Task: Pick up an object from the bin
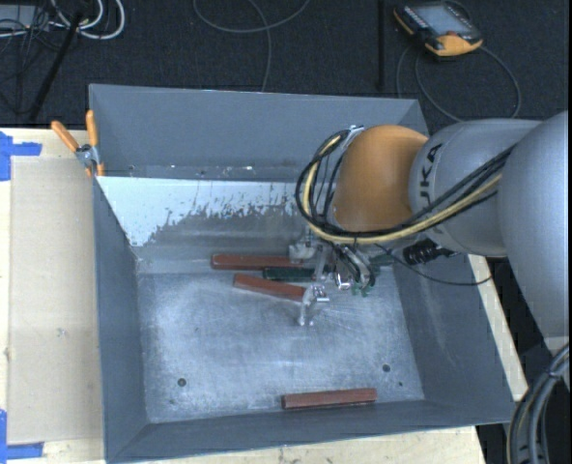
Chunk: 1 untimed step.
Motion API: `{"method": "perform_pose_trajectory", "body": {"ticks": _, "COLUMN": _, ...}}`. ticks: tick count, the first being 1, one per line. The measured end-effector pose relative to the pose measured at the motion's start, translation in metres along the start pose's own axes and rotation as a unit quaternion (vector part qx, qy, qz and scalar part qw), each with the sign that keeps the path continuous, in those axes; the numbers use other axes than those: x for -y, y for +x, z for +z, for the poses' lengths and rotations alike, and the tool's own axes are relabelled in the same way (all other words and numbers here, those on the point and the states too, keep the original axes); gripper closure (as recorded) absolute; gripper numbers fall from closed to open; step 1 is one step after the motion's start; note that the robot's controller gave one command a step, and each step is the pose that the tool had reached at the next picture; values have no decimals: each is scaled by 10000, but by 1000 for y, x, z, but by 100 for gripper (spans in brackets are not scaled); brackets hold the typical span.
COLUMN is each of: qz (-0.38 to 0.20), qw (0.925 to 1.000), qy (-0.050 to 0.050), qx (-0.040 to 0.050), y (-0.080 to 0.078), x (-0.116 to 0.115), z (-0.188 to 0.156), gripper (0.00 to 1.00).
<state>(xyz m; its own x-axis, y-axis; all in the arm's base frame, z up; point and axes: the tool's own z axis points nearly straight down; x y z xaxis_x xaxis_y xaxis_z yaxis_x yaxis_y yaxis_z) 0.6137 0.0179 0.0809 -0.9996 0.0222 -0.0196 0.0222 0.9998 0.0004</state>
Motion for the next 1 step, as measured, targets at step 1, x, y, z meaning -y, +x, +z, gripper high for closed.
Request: {"method": "perform_pose_trajectory", "body": {"ticks": 1, "qz": -2, "qw": 10000, "qy": -4, "qx": -13, "y": -1, "x": 0, "z": -7, "gripper": 100}}
